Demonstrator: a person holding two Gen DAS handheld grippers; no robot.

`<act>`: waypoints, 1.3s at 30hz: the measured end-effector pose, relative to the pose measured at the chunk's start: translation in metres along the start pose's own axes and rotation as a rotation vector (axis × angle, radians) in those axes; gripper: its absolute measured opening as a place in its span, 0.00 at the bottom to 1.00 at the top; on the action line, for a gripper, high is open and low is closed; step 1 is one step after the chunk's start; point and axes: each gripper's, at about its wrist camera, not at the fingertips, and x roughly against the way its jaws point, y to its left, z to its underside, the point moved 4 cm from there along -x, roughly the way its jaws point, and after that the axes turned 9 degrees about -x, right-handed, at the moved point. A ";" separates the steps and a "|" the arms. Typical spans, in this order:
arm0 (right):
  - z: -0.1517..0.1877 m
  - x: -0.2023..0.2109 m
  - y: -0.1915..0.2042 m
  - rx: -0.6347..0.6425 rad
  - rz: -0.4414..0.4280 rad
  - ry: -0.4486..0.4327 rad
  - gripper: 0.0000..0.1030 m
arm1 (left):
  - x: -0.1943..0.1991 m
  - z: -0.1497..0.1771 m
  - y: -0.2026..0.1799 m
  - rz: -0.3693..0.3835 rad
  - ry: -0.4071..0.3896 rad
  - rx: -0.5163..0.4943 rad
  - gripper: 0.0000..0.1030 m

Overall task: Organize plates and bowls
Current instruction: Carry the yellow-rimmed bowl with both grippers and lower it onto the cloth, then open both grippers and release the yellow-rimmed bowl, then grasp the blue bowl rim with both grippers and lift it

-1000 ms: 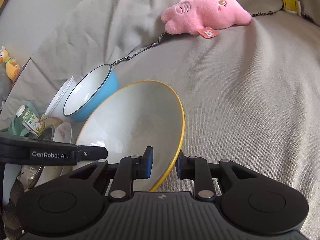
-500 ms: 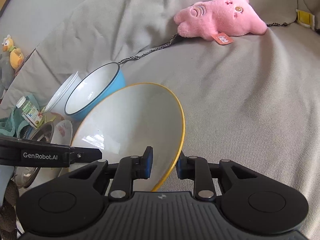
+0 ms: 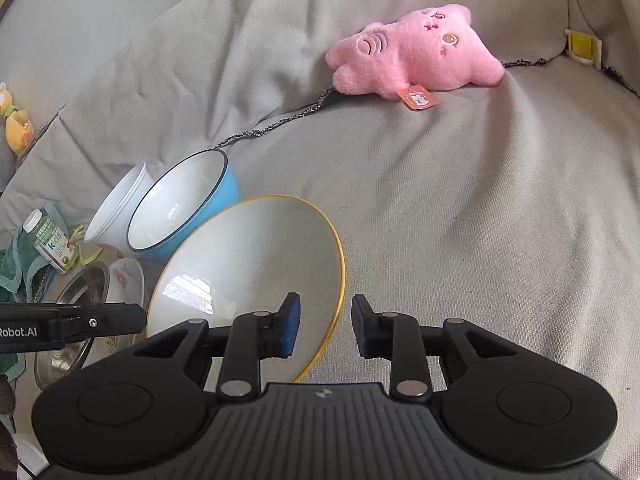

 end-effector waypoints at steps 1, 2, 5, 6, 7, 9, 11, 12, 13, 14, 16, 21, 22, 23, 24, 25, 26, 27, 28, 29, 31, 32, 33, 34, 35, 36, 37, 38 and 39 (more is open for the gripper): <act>0.000 0.000 0.002 0.007 0.008 0.003 0.27 | 0.001 -0.001 0.001 0.007 -0.009 0.010 0.26; -0.001 0.000 0.003 0.012 0.018 0.003 0.27 | 0.002 -0.002 0.003 0.018 -0.021 0.021 0.26; -0.005 0.005 0.005 0.027 0.048 -0.013 0.27 | 0.005 -0.005 0.007 0.040 -0.055 0.035 0.26; -0.007 0.008 0.005 0.031 0.066 -0.030 0.30 | 0.007 -0.005 0.009 0.049 -0.070 0.040 0.26; -0.009 0.012 0.005 0.040 0.085 -0.049 0.35 | 0.008 -0.005 0.012 0.059 -0.085 0.047 0.26; -0.014 0.021 0.006 0.066 0.118 -0.094 0.45 | 0.009 -0.005 0.019 0.081 -0.118 0.065 0.26; -0.019 0.029 0.008 0.084 0.128 -0.130 0.53 | 0.011 -0.008 0.026 0.104 -0.168 0.085 0.26; -0.023 0.034 0.009 0.088 0.128 -0.146 0.56 | 0.013 -0.009 0.031 0.117 -0.199 0.096 0.26; -0.026 0.036 0.011 0.091 0.132 -0.157 0.59 | 0.015 -0.010 0.035 0.127 -0.228 0.107 0.26; -0.030 0.038 0.013 0.098 0.145 -0.171 0.61 | 0.016 -0.012 0.040 0.133 -0.253 0.119 0.26; -0.037 0.039 0.018 0.125 0.169 -0.191 0.65 | 0.015 -0.015 0.049 0.136 -0.255 0.131 0.26; -0.059 0.024 0.026 0.166 0.151 -0.152 0.66 | 0.004 -0.028 0.081 0.081 -0.216 0.191 0.26; -0.064 0.022 0.026 0.164 0.137 -0.139 0.66 | 0.003 -0.032 0.086 0.066 -0.214 0.201 0.26; -0.070 0.019 0.027 0.160 0.122 -0.124 0.66 | 0.003 -0.036 0.094 0.045 -0.209 0.214 0.26; -0.075 0.016 0.029 0.157 0.110 -0.110 0.66 | 0.001 -0.041 0.101 0.028 -0.201 0.220 0.26; -0.080 0.011 0.032 0.154 0.093 -0.091 0.66 | -0.001 -0.045 0.106 0.011 -0.186 0.228 0.26; -0.085 0.005 0.036 0.152 0.081 -0.071 0.66 | -0.004 -0.049 0.112 -0.005 -0.172 0.240 0.26; -0.089 -0.001 0.040 0.150 0.073 -0.052 0.66 | -0.007 -0.053 0.118 -0.015 -0.157 0.247 0.26; -0.093 -0.006 0.043 0.146 0.069 -0.038 0.66 | -0.009 -0.056 0.123 -0.029 -0.143 0.258 0.26; -0.096 -0.013 0.048 0.138 0.064 -0.020 0.66 | -0.011 -0.058 0.128 -0.049 -0.134 0.270 0.26; -0.100 -0.027 0.055 0.115 0.043 0.025 0.65 | -0.016 -0.064 0.133 -0.071 -0.115 0.260 0.26; -0.102 -0.035 0.059 0.094 0.026 0.054 0.65 | -0.020 -0.066 0.137 -0.094 -0.098 0.253 0.26; -0.103 -0.041 0.062 0.077 0.005 0.080 0.64 | -0.025 -0.068 0.139 -0.110 -0.080 0.250 0.26; -0.103 -0.048 0.066 0.064 -0.012 0.103 0.59 | -0.030 -0.068 0.141 -0.121 -0.060 0.250 0.26; -0.104 -0.056 0.071 0.054 -0.025 0.125 0.56 | -0.035 -0.068 0.143 -0.126 -0.038 0.257 0.26; -0.103 -0.063 0.075 0.051 -0.027 0.140 0.51 | -0.041 -0.068 0.145 -0.118 -0.020 0.264 0.26; -0.102 -0.071 0.080 0.052 -0.025 0.156 0.48 | -0.047 -0.068 0.146 -0.106 -0.003 0.270 0.26; -0.100 -0.079 0.084 0.051 -0.025 0.175 0.48 | -0.052 -0.069 0.147 -0.097 0.011 0.275 0.26; -0.099 -0.087 0.087 0.045 -0.028 0.194 0.46 | -0.057 -0.070 0.148 -0.092 0.018 0.278 0.26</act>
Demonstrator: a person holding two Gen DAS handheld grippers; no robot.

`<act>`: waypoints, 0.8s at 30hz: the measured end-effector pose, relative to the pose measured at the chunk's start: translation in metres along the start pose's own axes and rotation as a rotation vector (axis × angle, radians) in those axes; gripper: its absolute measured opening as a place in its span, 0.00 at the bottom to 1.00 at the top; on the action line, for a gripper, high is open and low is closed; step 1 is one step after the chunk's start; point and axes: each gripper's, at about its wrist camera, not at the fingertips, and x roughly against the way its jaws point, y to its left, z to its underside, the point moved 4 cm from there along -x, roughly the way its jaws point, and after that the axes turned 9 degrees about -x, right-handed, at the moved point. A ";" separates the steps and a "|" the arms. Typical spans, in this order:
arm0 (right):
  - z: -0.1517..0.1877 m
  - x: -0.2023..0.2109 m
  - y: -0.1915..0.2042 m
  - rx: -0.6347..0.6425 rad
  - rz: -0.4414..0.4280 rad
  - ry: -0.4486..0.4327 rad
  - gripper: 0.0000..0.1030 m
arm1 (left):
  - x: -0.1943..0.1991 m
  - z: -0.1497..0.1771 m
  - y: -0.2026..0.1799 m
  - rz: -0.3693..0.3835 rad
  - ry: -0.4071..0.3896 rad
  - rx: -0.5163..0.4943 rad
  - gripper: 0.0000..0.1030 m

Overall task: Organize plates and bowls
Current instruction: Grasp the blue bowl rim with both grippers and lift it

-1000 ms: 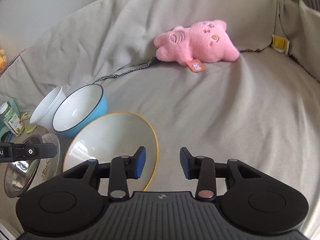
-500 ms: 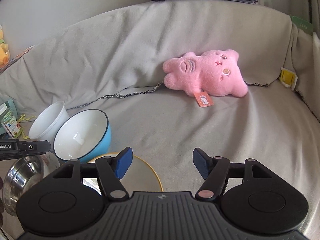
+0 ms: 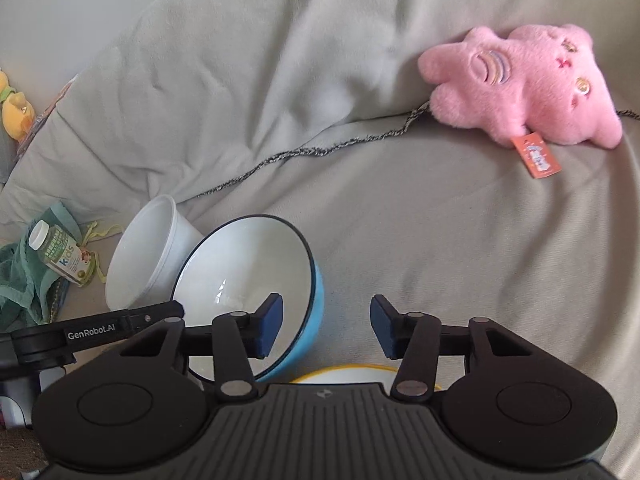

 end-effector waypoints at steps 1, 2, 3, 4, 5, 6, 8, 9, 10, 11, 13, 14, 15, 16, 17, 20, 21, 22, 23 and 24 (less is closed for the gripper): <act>0.001 -0.010 0.002 -0.013 -0.004 0.025 0.44 | -0.004 -0.001 0.000 0.001 0.007 -0.001 0.26; 0.001 -0.020 0.003 -0.030 -0.006 0.049 0.43 | -0.010 -0.003 -0.002 -0.002 0.021 -0.006 0.26; 0.001 -0.027 0.003 -0.042 -0.007 0.065 0.40 | -0.015 -0.005 -0.003 0.001 0.031 -0.009 0.26; 0.001 -0.036 0.002 -0.056 -0.006 0.084 0.37 | -0.020 -0.006 -0.005 0.011 0.042 -0.014 0.26; 0.000 -0.045 0.001 -0.071 -0.006 0.104 0.35 | -0.025 -0.007 -0.008 0.014 0.058 -0.023 0.30; -0.001 -0.053 0.000 -0.082 -0.011 0.126 0.30 | -0.029 -0.008 -0.011 0.009 0.070 -0.035 0.32; -0.001 -0.064 0.001 -0.094 -0.024 0.166 0.23 | -0.032 -0.010 -0.017 -0.009 0.079 -0.063 0.37; -0.002 -0.065 0.001 -0.086 -0.021 0.165 0.22 | -0.032 -0.012 -0.020 -0.008 0.079 -0.068 0.42; -0.003 -0.064 0.002 -0.072 -0.018 0.160 0.21 | -0.032 -0.014 -0.024 0.003 0.078 -0.068 0.43; -0.004 -0.059 0.001 -0.053 -0.013 0.142 0.21 | -0.032 -0.016 -0.028 0.021 0.077 -0.067 0.43; -0.008 -0.049 -0.005 -0.031 0.010 0.093 0.21 | -0.038 -0.021 -0.042 0.056 0.081 -0.077 0.43; -0.011 -0.044 -0.010 -0.026 0.020 0.073 0.21 | -0.043 -0.023 -0.050 0.067 0.088 -0.093 0.43; -0.016 -0.038 -0.019 -0.026 0.028 0.055 0.21 | -0.050 -0.025 -0.059 0.076 0.102 -0.112 0.42; -0.019 -0.034 -0.026 -0.031 0.035 0.044 0.21 | -0.060 -0.026 -0.068 0.084 0.121 -0.128 0.41; -0.021 -0.031 -0.033 -0.038 0.045 0.037 0.21 | -0.068 -0.027 -0.076 0.089 0.131 -0.142 0.38; -0.026 -0.032 -0.058 -0.079 0.045 0.051 0.21 | -0.079 -0.035 -0.097 0.033 0.123 -0.230 0.33; -0.027 -0.034 -0.064 -0.095 0.032 0.057 0.21 | -0.082 -0.037 -0.102 0.011 0.128 -0.255 0.33; -0.028 -0.035 -0.068 -0.108 0.016 0.060 0.21 | -0.086 -0.038 -0.106 -0.016 0.143 -0.281 0.33; -0.029 -0.037 -0.070 -0.122 0.001 0.061 0.21 | -0.091 -0.037 -0.107 -0.037 0.165 -0.298 0.32; -0.030 -0.038 -0.072 -0.133 -0.010 0.063 0.21 | -0.094 -0.036 -0.108 -0.047 0.184 -0.303 0.30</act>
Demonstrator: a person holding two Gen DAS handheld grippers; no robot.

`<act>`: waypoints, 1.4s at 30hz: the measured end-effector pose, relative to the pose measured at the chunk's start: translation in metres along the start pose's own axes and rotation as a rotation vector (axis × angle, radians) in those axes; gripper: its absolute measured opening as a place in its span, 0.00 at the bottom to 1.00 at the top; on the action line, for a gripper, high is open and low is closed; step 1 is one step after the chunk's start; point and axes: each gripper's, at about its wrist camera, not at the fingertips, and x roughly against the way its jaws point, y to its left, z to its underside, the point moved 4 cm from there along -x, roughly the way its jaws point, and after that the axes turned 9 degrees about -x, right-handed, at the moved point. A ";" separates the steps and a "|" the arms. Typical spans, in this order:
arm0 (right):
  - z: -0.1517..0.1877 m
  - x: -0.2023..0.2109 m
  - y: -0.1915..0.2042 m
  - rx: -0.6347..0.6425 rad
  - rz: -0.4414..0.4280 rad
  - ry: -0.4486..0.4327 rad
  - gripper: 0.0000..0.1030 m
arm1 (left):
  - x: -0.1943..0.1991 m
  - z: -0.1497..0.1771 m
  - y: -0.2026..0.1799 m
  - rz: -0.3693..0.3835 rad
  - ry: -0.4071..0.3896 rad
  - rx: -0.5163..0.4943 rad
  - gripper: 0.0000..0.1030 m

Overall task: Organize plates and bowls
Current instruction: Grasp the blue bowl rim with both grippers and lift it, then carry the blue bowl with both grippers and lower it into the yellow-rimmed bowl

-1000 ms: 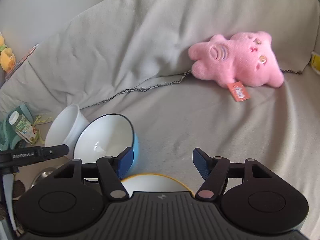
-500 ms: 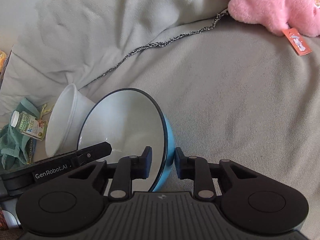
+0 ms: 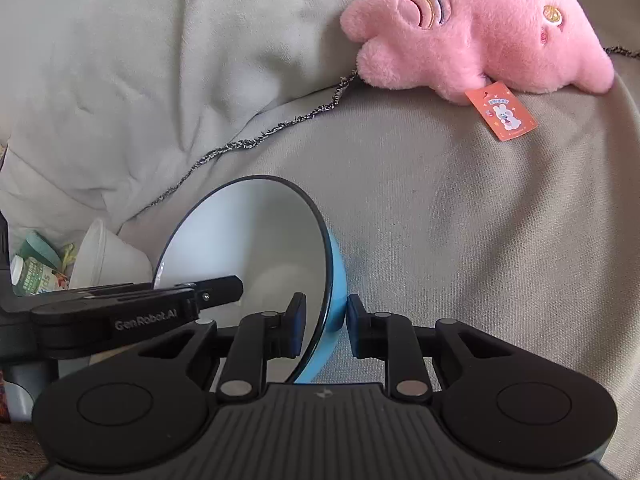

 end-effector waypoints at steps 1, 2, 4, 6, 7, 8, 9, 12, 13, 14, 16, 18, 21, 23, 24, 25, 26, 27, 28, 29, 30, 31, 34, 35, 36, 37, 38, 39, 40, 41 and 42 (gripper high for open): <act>-0.002 -0.002 -0.001 -0.008 -0.004 0.003 0.21 | -0.005 0.001 0.001 -0.004 0.025 -0.002 0.29; -0.003 -0.005 0.000 -0.008 -0.005 0.010 0.21 | -0.007 0.002 0.003 0.003 0.034 0.002 0.31; -0.004 -0.013 0.002 -0.001 -0.003 0.037 0.21 | -0.008 0.002 0.007 0.025 0.038 0.024 0.30; -0.002 -0.023 0.004 -0.003 0.005 0.069 0.21 | -0.010 0.003 0.010 0.047 0.043 0.053 0.30; -0.002 -0.027 0.003 -0.004 0.007 0.078 0.21 | -0.010 0.003 0.012 0.060 0.046 0.079 0.30; -0.002 -0.028 0.004 0.001 0.010 0.078 0.21 | -0.011 0.004 0.014 0.068 0.048 0.102 0.30; -0.003 -0.028 0.006 0.010 0.010 0.074 0.21 | -0.011 0.005 0.016 0.074 0.053 0.126 0.30; -0.004 -0.026 0.009 0.026 0.004 0.051 0.21 | -0.009 0.001 0.018 0.085 0.078 0.151 0.29; -0.003 -0.024 0.010 0.032 0.004 0.038 0.21 | -0.007 0.001 0.018 0.084 0.069 0.152 0.28; -0.003 -0.021 0.010 0.034 0.002 0.023 0.21 | -0.001 0.001 0.017 0.085 0.047 0.145 0.26; -0.004 -0.010 0.012 0.037 -0.012 -0.011 0.21 | 0.016 0.003 0.010 0.084 -0.011 0.108 0.25; -0.004 0.010 0.015 0.049 -0.043 -0.050 0.21 | 0.043 0.006 -0.001 0.074 -0.090 0.059 0.23; 0.002 0.049 0.024 0.085 -0.089 -0.117 0.21 | 0.091 0.016 -0.013 0.064 -0.189 0.030 0.23; 0.011 0.078 0.029 0.123 -0.116 -0.156 0.21 | 0.117 0.026 -0.023 0.061 -0.221 0.010 0.23; 0.017 0.092 0.030 0.142 -0.125 -0.169 0.21 | 0.129 0.034 -0.029 0.062 -0.225 -0.002 0.23; 0.023 0.103 0.031 0.154 -0.131 -0.173 0.21 | 0.136 0.041 -0.034 0.064 -0.220 -0.016 0.23; 0.031 0.113 0.031 0.164 -0.133 -0.170 0.21 | 0.142 0.050 -0.041 0.063 -0.208 -0.035 0.23; 0.039 0.121 0.029 0.173 -0.136 -0.165 0.21 | 0.144 0.059 -0.046 0.062 -0.193 -0.048 0.24; 0.045 0.127 0.026 0.176 -0.137 -0.157 0.21 | 0.145 0.066 -0.051 0.063 -0.175 -0.056 0.24; 0.054 0.132 0.023 0.177 -0.131 -0.142 0.21 | 0.143 0.077 -0.055 0.068 -0.149 -0.064 0.25; 0.061 0.133 0.019 0.178 -0.123 -0.127 0.22 | 0.140 0.084 -0.059 0.073 -0.127 -0.066 0.25; 0.067 0.132 0.016 0.180 -0.114 -0.117 0.22 | 0.136 0.091 -0.061 0.081 -0.105 -0.066 0.25; 0.087 0.123 0.003 0.186 -0.084 -0.089 0.22 | 0.121 0.113 -0.065 0.095 -0.044 -0.057 0.25; 0.094 0.118 -0.001 0.180 -0.077 -0.071 0.22 | 0.115 0.122 -0.065 0.093 -0.020 -0.055 0.25; 0.098 0.113 -0.004 0.174 -0.073 -0.055 0.22 | 0.110 0.128 -0.066 0.089 0.000 -0.057 0.25; 0.105 0.109 -0.008 0.169 -0.068 -0.040 0.22 | 0.106 0.132 -0.067 0.088 0.014 -0.061 0.25; 0.109 0.103 -0.011 0.166 -0.060 -0.026 0.22 | 0.102 0.135 -0.067 0.089 0.023 -0.061 0.25; 0.112 0.099 -0.013 0.166 -0.053 -0.019 0.22 | 0.098 0.137 -0.067 0.089 0.031 -0.060 0.25; 0.114 0.096 -0.015 0.167 -0.048 -0.015 0.22 | 0.096 0.138 -0.067 0.090 0.035 -0.055 0.25; 0.116 0.094 -0.018 0.167 -0.045 -0.015 0.22 | 0.095 0.137 -0.068 0.090 0.029 -0.049 0.24; 0.116 0.093 -0.021 0.164 -0.045 -0.025 0.22 | 0.095 0.136 -0.069 0.085 0.028 -0.049 0.24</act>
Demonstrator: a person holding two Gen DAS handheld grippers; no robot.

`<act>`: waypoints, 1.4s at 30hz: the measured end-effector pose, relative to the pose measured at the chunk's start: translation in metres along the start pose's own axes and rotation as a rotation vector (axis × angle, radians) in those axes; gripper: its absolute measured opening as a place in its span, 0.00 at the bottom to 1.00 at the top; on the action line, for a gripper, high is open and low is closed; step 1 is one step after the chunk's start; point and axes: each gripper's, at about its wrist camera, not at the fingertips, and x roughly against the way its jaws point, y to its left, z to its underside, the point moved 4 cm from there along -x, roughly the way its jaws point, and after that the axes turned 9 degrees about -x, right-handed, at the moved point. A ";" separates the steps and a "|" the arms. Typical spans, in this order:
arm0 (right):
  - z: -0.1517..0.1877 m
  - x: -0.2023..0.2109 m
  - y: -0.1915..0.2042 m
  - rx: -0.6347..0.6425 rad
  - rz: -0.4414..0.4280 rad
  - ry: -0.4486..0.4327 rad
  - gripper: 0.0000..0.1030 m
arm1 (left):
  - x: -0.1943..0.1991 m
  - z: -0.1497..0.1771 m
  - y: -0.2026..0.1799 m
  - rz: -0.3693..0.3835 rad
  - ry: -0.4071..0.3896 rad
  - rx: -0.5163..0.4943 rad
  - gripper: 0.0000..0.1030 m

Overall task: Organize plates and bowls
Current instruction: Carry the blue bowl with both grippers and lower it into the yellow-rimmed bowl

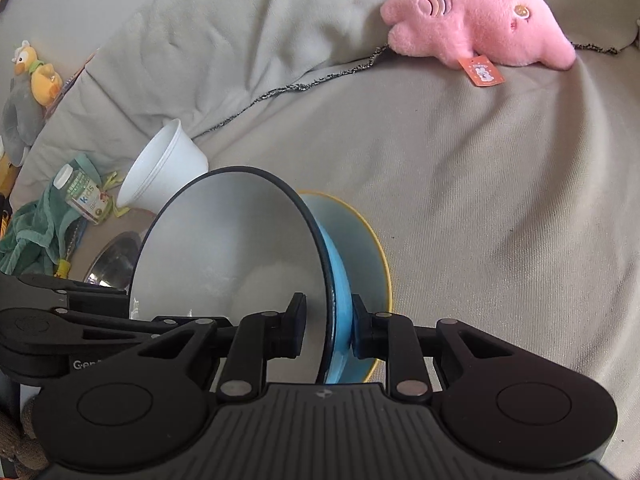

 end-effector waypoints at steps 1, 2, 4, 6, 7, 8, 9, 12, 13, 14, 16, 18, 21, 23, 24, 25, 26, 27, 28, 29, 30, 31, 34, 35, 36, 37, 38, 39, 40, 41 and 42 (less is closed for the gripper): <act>0.000 0.000 -0.002 -0.002 -0.005 -0.005 0.22 | 0.000 -0.001 -0.001 -0.010 -0.001 -0.002 0.24; -0.001 0.000 -0.003 -0.006 -0.012 -0.007 0.22 | 0.000 -0.002 -0.003 -0.021 -0.004 -0.007 0.24; -0.003 -0.002 -0.005 -0.015 -0.014 -0.010 0.22 | -0.002 -0.003 -0.005 -0.034 -0.007 -0.008 0.24; -0.005 -0.003 -0.005 -0.021 -0.014 -0.017 0.22 | -0.003 -0.006 -0.003 -0.035 -0.007 0.017 0.24; -0.006 -0.005 -0.005 -0.030 -0.014 -0.020 0.22 | -0.003 -0.007 -0.002 -0.034 -0.006 0.026 0.23; -0.007 -0.006 -0.006 -0.041 -0.016 -0.020 0.22 | -0.003 -0.008 -0.001 -0.034 -0.006 0.037 0.22; -0.008 -0.007 -0.006 -0.051 -0.018 -0.020 0.22 | -0.002 -0.008 0.000 -0.032 -0.006 0.043 0.22; -0.010 -0.011 -0.006 -0.066 -0.022 -0.014 0.22 | 0.000 -0.009 0.003 -0.021 0.005 0.044 0.20; -0.009 -0.012 -0.006 -0.066 -0.022 -0.011 0.22 | 0.001 -0.008 0.004 -0.016 0.008 0.045 0.19; -0.009 -0.012 -0.005 -0.065 -0.021 -0.008 0.22 | 0.003 -0.007 0.005 -0.013 0.010 0.044 0.18; -0.008 -0.013 -0.004 -0.054 -0.011 -0.008 0.22 | 0.006 -0.006 0.005 -0.010 0.009 0.037 0.18; -0.006 -0.013 -0.001 -0.038 0.001 -0.011 0.22 | 0.010 -0.004 0.005 -0.021 0.005 0.021 0.18; -0.005 -0.013 0.002 -0.017 0.018 -0.009 0.22 | 0.014 -0.002 0.003 -0.045 -0.005 -0.011 0.18; -0.004 -0.013 0.003 -0.009 0.026 -0.009 0.22 | 0.016 -0.002 0.001 -0.066 -0.014 -0.028 0.18; -0.004 -0.013 0.003 -0.003 0.030 -0.011 0.22 | 0.016 -0.002 0.002 -0.083 -0.021 -0.035 0.18; -0.004 -0.013 0.003 0.000 0.034 -0.012 0.22 | 0.017 -0.003 0.003 -0.101 -0.031 -0.043 0.18; -0.005 -0.014 0.003 0.001 0.038 -0.015 0.22 | 0.018 -0.004 0.003 -0.115 -0.044 -0.052 0.18; -0.006 -0.014 0.003 0.001 0.039 -0.024 0.22 | 0.019 -0.006 0.004 -0.127 -0.054 -0.059 0.18; -0.008 -0.014 0.004 0.005 0.043 -0.030 0.22 | 0.019 -0.007 0.004 -0.134 -0.058 -0.061 0.18; -0.009 -0.014 0.005 0.004 0.047 -0.034 0.22 | 0.018 -0.008 0.004 -0.136 -0.054 -0.060 0.18; -0.011 -0.014 0.006 0.004 0.054 -0.037 0.22 | 0.016 -0.008 0.004 -0.132 -0.045 -0.057 0.18; -0.012 -0.014 0.007 0.008 0.062 -0.042 0.22 | 0.015 -0.008 0.004 -0.126 -0.039 -0.055 0.18; -0.013 -0.012 0.010 0.039 0.080 -0.068 0.23 | 0.015 -0.006 0.004 -0.114 -0.042 -0.055 0.18; -0.013 -0.011 0.009 0.041 0.078 -0.065 0.23 | 0.015 -0.006 0.003 -0.109 -0.048 -0.054 0.18; -0.012 -0.011 0.009 0.038 0.079 -0.064 0.24 | 0.016 -0.006 0.003 -0.107 -0.054 -0.053 0.18; -0.012 -0.011 0.008 0.036 0.080 -0.063 0.24 | 0.016 -0.006 0.004 -0.106 -0.061 -0.051 0.18; -0.011 -0.011 0.008 0.036 0.080 -0.063 0.24 | 0.016 -0.006 0.004 -0.105 -0.065 -0.048 0.18; -0.011 -0.011 0.008 0.037 0.080 -0.062 0.24 | 0.016 -0.006 0.005 -0.101 -0.067 -0.046 0.18; -0.011 -0.011 0.009 0.038 0.081 -0.059 0.24 | 0.016 -0.005 0.005 -0.096 -0.070 -0.043 0.18; -0.011 -0.011 0.009 0.039 0.082 -0.057 0.24 | 0.016 -0.005 0.005 -0.089 -0.073 -0.040 0.18; -0.011 -0.011 0.009 0.040 0.082 -0.054 0.24 | 0.017 -0.004 0.006 -0.085 -0.076 -0.039 0.18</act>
